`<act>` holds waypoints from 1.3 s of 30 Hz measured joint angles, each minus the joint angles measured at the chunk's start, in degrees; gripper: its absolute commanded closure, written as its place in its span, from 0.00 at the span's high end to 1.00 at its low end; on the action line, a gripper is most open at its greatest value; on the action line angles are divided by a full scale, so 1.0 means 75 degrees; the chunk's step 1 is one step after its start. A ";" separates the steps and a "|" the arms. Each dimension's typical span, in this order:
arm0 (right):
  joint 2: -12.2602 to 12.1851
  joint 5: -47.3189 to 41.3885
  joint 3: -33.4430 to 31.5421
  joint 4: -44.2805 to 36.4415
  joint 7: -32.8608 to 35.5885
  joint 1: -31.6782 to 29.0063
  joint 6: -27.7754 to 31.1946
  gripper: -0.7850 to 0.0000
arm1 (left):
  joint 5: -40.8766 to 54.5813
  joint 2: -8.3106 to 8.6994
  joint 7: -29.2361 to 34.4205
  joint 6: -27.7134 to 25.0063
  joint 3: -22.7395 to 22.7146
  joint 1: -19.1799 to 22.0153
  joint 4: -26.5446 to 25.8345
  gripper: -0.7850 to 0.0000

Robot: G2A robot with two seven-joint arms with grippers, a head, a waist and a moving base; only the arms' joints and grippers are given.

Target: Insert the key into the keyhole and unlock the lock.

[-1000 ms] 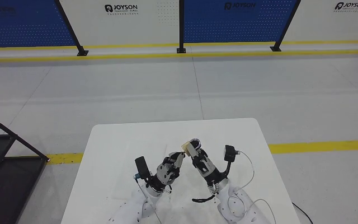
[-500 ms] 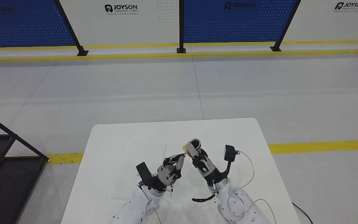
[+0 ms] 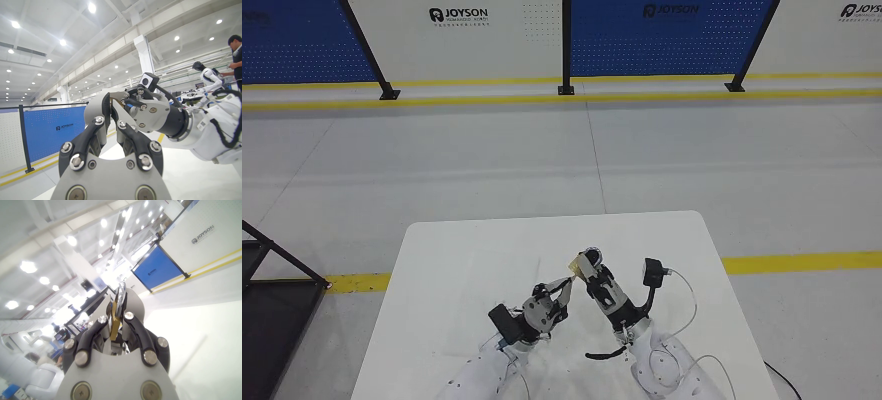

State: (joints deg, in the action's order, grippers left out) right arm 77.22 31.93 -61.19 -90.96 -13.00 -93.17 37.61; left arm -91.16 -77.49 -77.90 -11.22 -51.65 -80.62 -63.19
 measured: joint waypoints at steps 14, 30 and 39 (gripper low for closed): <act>0.0001 0.0022 0.0015 -0.0005 -0.0054 -0.0003 -0.0002 0.00 | 0.0124 -0.0014 -0.0225 0.0066 0.0054 0.0043 0.0015 0.36; 0.0024 -0.0225 0.0033 0.0160 0.0233 0.0223 -0.0454 0.00 | 0.1962 0.0429 0.0672 -0.2694 -0.0876 -0.0771 -0.0928 1.00; 0.0354 0.0038 0.1115 0.1245 0.1333 0.1422 -0.3181 0.00 | 0.3267 0.1096 0.2530 -0.4529 -0.3102 -0.2039 -0.1962 1.00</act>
State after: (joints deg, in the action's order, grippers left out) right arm 79.87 32.22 -52.83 -81.62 -3.00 -82.51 13.75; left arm -66.66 -69.27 -58.92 -45.18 -74.92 -95.91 -77.90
